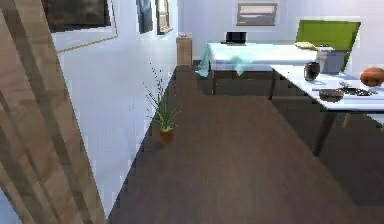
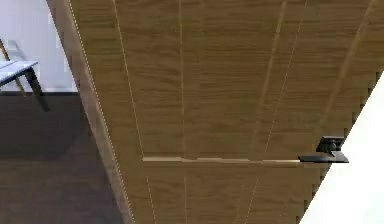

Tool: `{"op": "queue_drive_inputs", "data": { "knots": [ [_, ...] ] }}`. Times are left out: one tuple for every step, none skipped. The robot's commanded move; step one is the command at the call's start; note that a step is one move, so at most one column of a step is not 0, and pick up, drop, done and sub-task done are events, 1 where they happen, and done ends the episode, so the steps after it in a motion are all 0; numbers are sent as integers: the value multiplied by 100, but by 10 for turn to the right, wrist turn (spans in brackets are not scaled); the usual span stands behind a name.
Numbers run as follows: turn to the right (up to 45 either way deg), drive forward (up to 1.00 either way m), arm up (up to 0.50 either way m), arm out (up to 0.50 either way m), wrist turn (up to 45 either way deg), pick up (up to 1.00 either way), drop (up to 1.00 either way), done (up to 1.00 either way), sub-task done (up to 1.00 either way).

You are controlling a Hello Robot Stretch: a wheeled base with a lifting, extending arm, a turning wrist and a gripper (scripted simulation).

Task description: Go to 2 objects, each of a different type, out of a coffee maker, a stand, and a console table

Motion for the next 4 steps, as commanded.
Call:
{"op": "queue_drive_inputs", "data": {
  "knots": [
    [360,0,0,0,0,0,0,0,0],
    [0,80,0,0,0,0,0,0,0],
    [390,0,0,0,0,0,0,0,0],
    [0,100,0,0,0,0,0,0,0]
  ]
}}
